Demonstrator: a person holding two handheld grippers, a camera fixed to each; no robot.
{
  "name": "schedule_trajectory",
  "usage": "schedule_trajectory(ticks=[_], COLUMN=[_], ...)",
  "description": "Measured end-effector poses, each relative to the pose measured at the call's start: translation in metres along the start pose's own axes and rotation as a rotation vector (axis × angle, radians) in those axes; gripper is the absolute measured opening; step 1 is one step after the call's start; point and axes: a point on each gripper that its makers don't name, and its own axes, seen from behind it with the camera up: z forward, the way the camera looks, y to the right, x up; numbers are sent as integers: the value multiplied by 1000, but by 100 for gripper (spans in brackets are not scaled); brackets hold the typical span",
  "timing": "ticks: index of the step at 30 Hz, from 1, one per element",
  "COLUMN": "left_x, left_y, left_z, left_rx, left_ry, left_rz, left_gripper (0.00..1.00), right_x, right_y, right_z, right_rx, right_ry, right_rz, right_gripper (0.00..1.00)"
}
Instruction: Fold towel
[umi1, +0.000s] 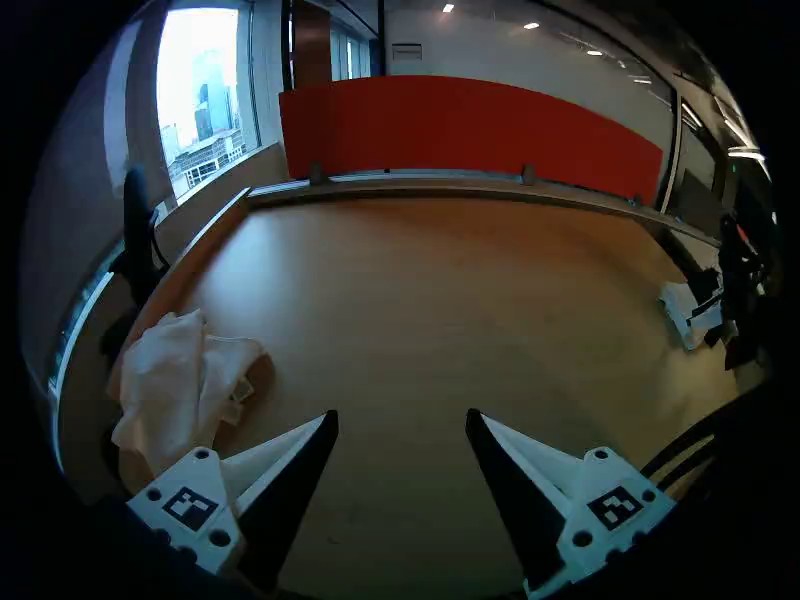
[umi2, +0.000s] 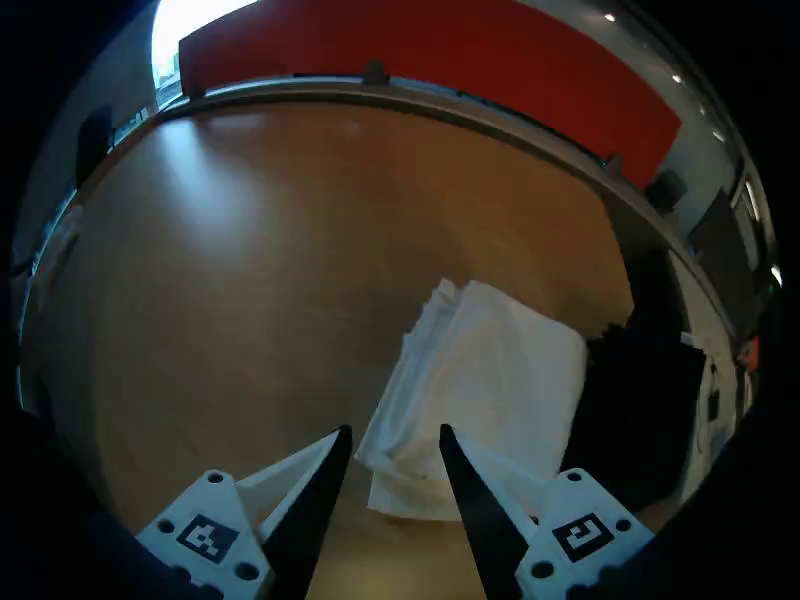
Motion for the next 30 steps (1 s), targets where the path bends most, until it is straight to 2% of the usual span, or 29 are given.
schedule_trajectory(ticks=[8, 20, 24, 30], left_x=[-5, -4, -3, -3], left_y=[-1, 1, 2, 2], left_z=[-2, -1, -1, -2], left_rx=[7, 3, 3, 1], left_ry=[-10, -8, -6, -3], left_rz=[1, 9, 11, 6], left_gripper=[95, 95, 95, 95], right_x=[-8, -13, -12, -13], right_y=[-2, -3, -3, -2], right_z=[7, 9, 7, 5], right_rx=[4, 5, 6, 10], right_ry=[-16, -22, -20, -25], right_rz=[12, 3, 9, 13], right_gripper=[46, 15, 9, 8])
